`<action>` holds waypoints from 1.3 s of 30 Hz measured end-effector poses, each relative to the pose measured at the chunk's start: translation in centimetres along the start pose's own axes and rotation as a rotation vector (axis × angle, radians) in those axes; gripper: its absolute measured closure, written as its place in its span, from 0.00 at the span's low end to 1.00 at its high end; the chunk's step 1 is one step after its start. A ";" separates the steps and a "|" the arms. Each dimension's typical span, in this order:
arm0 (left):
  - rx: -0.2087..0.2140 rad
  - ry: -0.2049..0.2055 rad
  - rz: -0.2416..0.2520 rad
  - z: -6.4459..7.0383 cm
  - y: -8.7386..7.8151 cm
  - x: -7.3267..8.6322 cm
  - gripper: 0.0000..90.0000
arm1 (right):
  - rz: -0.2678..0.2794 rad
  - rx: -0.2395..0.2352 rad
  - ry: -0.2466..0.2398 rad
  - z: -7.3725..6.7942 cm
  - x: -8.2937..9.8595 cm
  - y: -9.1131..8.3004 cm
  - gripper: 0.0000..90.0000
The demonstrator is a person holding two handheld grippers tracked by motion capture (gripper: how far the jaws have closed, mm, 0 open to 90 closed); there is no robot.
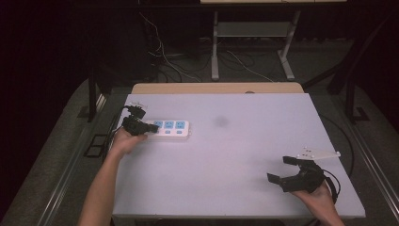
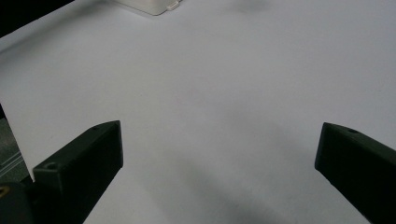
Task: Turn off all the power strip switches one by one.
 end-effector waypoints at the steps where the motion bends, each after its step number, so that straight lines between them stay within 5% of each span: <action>1: 0.001 -0.004 -0.001 0.0 0.0 0.0 1.00 | -0.001 0.000 0.000 0.0 0.0 0.0 0.01; 19: -0.056 0.039 -0.018 0.7 0.0 -0.3 0.99 | 0.000 0.002 0.008 0.1 0.0 0.1 0.01; 34: -0.078 0.043 0.058 1.3 -1.8 -0.7 0.99 | 0.004 0.004 0.017 0.3 0.0 0.0 0.01; 39: -0.066 0.058 0.099 1.9 -2.8 -0.8 0.88 | 0.006 0.002 0.018 0.2 0.0 -0.1 0.01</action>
Point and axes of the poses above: each handheld gripper's, and its own axes: y roughly forward along the jaws, x roughly out of its underside, z roughly to its right, the point moved 2 cm from there along y, roughly forward along the jaws, and after that the axes turned 2 degrees about -z, right-handed, at the moved point
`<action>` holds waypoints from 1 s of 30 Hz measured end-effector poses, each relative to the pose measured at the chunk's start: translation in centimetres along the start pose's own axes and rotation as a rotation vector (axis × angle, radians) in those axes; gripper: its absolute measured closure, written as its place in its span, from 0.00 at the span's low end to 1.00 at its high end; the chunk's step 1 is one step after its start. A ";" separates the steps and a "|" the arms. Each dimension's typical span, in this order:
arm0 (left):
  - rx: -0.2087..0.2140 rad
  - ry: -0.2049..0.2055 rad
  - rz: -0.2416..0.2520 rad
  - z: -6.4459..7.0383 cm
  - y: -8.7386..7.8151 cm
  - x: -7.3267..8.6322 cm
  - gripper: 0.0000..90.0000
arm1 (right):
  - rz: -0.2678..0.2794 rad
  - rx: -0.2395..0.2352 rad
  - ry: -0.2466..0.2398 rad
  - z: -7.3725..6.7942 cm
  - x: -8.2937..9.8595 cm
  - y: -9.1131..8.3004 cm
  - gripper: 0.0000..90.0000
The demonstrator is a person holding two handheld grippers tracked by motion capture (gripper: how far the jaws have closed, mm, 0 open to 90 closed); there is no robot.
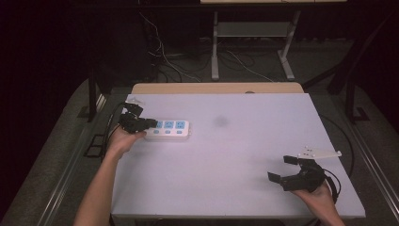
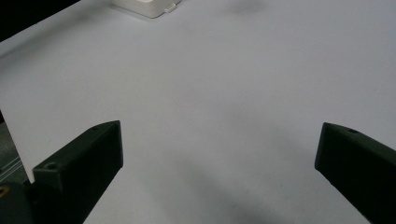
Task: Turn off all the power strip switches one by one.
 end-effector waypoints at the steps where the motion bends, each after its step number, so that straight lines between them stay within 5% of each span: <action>1: 0.001 0.006 0.005 0.2 -0.2 0.0 0.85 | 0.001 0.000 0.000 0.0 0.0 0.0 0.01; 9: -0.007 -0.014 0.037 1.7 -1.5 0.1 0.33 | 0.007 -0.001 0.001 0.0 0.0 -0.2 0.01; 15: 0.047 -0.018 0.057 3.0 -2.5 1.1 0.01 | 0.016 -0.002 0.003 -0.1 0.0 -0.4 0.01; 30: 0.081 0.002 0.163 6.8 -4.0 4.8 0.00 | 0.021 -0.008 -0.001 -0.4 -0.1 -0.4 0.01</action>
Point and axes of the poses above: each handheld gripper's, and its own axes: y roughly forward along the jaws, x roughly out of its underside, z roughly to its right, the point moved 2 cm from there along y, roughly forward along the jaws, and after that the axes turned 2 degrees about -z, right-handed, at the moved point
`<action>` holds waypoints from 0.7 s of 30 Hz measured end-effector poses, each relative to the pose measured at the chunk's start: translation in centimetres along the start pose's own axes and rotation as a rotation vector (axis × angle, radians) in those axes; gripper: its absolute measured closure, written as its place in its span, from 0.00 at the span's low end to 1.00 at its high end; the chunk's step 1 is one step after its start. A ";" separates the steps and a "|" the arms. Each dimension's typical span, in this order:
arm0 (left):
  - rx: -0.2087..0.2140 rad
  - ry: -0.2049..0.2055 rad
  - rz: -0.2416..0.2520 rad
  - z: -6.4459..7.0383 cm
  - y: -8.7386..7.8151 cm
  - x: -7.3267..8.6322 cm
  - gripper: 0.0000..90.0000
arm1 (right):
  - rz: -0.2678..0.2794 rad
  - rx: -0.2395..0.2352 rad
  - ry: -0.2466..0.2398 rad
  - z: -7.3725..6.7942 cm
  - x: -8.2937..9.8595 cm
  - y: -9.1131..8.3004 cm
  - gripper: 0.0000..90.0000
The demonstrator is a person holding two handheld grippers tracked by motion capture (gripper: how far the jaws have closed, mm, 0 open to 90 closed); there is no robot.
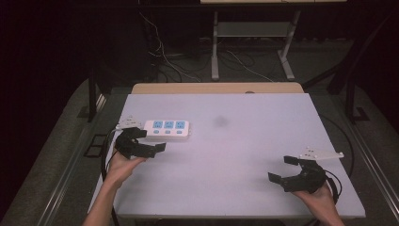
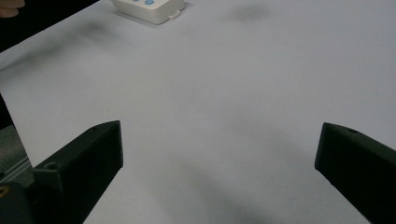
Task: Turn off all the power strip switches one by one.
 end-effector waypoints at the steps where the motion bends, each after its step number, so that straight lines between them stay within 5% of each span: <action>1: 0.000 0.003 0.002 0.2 0.0 0.3 0.00 | 0.000 -0.001 0.001 0.0 0.0 0.0 0.01; 11: 0.051 0.051 0.054 3.3 0.2 3.2 0.00 | 0.007 -0.013 0.007 -0.4 0.2 -0.3 0.01; 21: 0.096 0.077 0.057 4.8 0.8 4.8 0.00 | 0.002 -0.022 0.003 -0.8 0.4 -0.3 0.01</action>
Point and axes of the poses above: each handheld gripper's, and its own axes: y roughly forward along the jaws, x roughly out of its underside, z roughly to its right, the point moved 2 cm from there along y, roughly forward along the jaws, and after that the axes turned 2 degrees about -z, right-handed, at the moved point
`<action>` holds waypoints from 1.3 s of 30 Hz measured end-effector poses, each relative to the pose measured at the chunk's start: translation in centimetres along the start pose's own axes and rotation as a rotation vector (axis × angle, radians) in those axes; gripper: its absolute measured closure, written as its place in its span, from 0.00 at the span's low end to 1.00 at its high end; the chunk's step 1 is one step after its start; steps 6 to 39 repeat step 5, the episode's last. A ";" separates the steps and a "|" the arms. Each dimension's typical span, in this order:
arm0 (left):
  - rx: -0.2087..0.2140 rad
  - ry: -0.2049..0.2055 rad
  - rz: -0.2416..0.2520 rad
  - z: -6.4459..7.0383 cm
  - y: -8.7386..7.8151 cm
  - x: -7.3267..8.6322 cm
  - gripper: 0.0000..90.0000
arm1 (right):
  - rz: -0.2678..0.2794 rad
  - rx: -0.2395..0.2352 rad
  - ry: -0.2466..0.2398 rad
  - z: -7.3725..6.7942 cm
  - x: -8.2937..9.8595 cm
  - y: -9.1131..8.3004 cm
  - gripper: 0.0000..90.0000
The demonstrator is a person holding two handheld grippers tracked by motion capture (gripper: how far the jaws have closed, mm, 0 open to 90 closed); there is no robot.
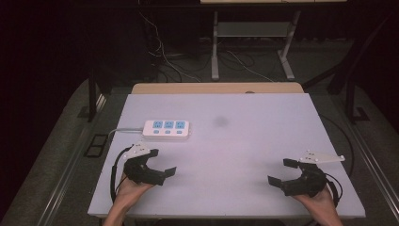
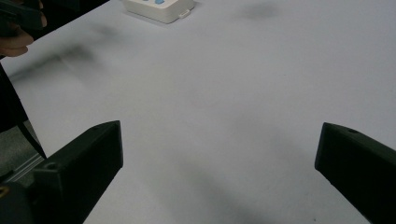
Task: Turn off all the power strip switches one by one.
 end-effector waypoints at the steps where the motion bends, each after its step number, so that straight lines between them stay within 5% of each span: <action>1: 0.001 0.005 -0.003 0.1 0.1 0.1 0.00 | -0.001 -0.001 0.001 0.0 0.0 0.0 0.01; 39: 0.007 0.011 -0.013 0.4 0.3 0.3 0.00 | -0.007 -0.007 -0.001 -0.1 0.1 0.1 0.01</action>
Point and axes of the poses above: each handheld gripper's, and its own axes: y roughly forward along the jaws, x roughly out of its underside, z roughly to its right, the point moved 2 cm from there along y, roughly forward along the jaws, and after that the axes turned 2 degrees about -z, right-handed, at the moved point
